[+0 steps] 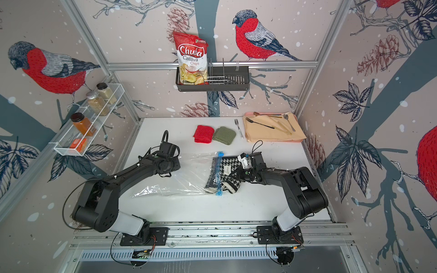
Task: Take the scarf out of the vacuum bag
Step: Take out the scarf from the vacuum bag.
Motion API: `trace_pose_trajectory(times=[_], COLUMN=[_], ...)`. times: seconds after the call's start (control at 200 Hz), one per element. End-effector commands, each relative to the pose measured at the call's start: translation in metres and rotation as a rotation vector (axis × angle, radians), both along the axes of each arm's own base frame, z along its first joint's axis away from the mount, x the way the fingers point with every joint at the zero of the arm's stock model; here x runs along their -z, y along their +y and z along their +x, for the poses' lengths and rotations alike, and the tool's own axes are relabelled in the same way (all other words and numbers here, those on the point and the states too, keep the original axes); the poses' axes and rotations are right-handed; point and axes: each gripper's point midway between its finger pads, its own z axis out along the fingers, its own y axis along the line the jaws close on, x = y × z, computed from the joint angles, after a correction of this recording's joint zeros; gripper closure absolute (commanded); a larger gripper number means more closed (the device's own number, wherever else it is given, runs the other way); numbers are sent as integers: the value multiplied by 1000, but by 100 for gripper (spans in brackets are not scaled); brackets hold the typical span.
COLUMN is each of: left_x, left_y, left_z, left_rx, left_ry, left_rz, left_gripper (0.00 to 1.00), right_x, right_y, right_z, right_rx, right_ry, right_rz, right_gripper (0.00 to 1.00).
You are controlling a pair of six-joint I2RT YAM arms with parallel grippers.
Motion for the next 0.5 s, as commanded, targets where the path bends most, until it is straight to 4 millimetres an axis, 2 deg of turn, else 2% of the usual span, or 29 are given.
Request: trace_pose_trajectory(times=[0.0, 0.495], left_x=[-3, -4], left_y=[11, 16], left_z=[1, 1], left_rx=[-41, -53], left_ry=[-17, -18], left_rz=[44, 56], left_gripper=[90, 89], right_x=[4, 4], right_y=[-5, -5], right_z=[-2, -1], right_rx=[13, 16], right_ry=[15, 13], right_rz=[-22, -20], right_gripper=[100, 100])
